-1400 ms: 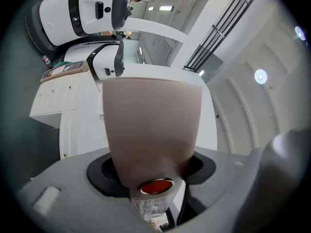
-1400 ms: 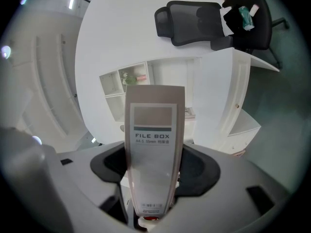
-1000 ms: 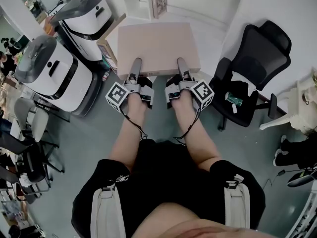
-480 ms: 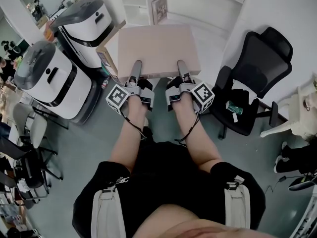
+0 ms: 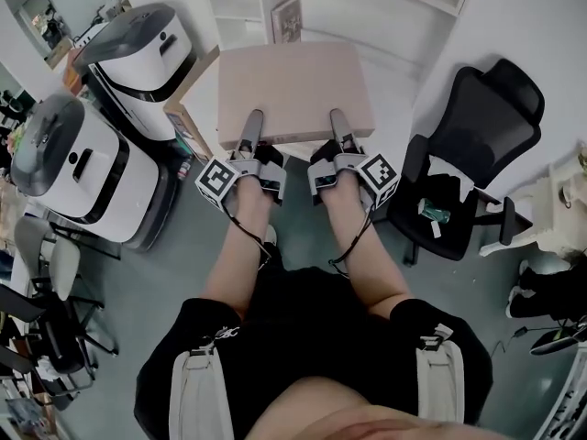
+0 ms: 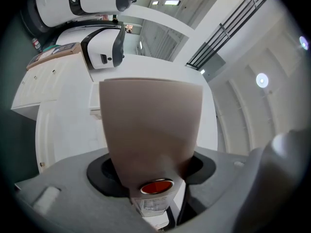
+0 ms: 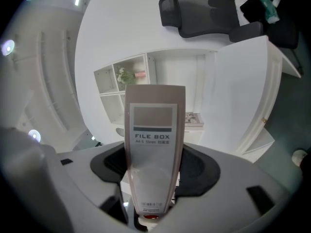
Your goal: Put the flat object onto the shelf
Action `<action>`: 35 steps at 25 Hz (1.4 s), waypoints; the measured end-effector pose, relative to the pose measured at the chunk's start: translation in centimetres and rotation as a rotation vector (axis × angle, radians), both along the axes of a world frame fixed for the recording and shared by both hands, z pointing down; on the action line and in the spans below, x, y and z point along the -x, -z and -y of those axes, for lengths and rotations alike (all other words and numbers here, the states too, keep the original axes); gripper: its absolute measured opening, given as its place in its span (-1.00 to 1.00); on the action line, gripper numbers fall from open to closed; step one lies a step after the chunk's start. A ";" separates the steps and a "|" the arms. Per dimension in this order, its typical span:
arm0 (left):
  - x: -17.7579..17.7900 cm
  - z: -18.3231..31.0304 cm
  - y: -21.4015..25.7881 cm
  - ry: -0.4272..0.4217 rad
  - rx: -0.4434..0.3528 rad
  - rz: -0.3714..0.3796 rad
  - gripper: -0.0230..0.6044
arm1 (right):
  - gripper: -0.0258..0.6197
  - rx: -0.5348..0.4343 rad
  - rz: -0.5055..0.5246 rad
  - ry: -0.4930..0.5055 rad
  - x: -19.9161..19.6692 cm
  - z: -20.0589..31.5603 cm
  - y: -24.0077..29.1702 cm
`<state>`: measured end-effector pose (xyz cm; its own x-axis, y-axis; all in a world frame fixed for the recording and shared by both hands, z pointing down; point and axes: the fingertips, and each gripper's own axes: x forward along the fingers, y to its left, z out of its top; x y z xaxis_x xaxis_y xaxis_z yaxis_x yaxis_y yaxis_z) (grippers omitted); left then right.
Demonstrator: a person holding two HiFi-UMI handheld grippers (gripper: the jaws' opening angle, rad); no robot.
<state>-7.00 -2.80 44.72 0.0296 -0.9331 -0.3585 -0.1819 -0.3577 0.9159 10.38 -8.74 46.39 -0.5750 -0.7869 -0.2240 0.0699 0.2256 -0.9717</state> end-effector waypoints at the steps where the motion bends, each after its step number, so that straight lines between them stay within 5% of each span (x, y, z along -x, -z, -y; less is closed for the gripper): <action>1: 0.5 0.9 0.0 -0.008 -0.001 -0.004 -0.01 | -0.06 -0.002 -0.003 -0.006 0.5 0.8 0.1; 15: 9.2 14.9 2.1 -0.114 0.028 0.006 -0.01 | -0.06 0.023 -0.009 -0.102 8.6 12.9 2.1; 24: 13.4 23.7 2.3 -0.253 0.054 0.001 -0.01 | -0.06 0.033 -0.018 -0.225 12.7 19.1 2.7; 35: 12.8 29.8 1.3 -0.379 0.098 -0.001 -0.01 | -0.06 0.074 -0.036 -0.329 12.1 23.3 1.4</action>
<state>-19.80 -32.57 43.41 0.3781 -0.8859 -0.2688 -0.0532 -0.3106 0.9490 -1.72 -32.00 44.99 -0.2944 -0.9448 -0.1435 -0.0301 0.1592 -0.9868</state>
